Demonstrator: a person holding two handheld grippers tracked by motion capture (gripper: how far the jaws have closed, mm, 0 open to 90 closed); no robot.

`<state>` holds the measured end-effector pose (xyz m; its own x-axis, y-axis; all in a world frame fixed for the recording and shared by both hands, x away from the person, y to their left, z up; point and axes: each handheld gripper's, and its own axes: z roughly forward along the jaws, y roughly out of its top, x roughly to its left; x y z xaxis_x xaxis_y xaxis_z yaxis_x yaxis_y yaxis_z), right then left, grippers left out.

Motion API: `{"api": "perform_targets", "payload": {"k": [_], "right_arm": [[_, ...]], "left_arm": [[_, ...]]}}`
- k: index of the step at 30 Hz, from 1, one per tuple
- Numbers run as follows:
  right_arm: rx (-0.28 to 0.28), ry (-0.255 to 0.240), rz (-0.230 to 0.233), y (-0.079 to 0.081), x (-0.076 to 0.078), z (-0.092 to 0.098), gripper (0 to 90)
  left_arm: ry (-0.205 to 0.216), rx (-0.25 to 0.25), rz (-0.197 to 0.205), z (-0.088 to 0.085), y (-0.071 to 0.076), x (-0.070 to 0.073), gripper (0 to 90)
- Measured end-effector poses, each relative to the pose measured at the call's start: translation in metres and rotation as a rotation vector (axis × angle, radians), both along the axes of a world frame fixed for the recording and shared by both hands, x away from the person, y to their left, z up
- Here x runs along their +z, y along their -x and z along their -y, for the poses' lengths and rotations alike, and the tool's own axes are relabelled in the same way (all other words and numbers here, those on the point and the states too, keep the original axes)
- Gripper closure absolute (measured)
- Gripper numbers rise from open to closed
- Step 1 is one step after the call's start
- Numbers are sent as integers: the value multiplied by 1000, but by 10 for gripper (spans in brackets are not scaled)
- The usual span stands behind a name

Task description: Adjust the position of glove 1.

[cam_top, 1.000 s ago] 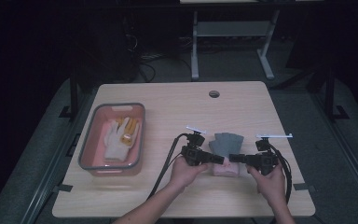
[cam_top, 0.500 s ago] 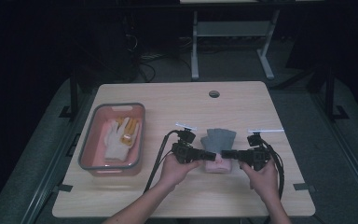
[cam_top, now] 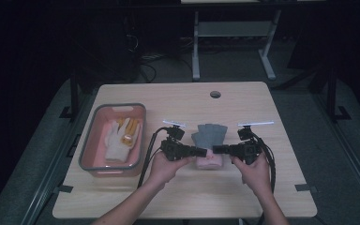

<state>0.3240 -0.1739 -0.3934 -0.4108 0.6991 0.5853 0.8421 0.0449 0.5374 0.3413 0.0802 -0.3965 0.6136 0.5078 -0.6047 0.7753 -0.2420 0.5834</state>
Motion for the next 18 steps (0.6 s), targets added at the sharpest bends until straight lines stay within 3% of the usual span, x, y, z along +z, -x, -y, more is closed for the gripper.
{"api": "perform_targets", "payload": {"k": [18], "right_arm": [[49,-3,4,-19,18,-32,720]], "left_arm": [[15,49,17,-34,-6,16,669]]}}
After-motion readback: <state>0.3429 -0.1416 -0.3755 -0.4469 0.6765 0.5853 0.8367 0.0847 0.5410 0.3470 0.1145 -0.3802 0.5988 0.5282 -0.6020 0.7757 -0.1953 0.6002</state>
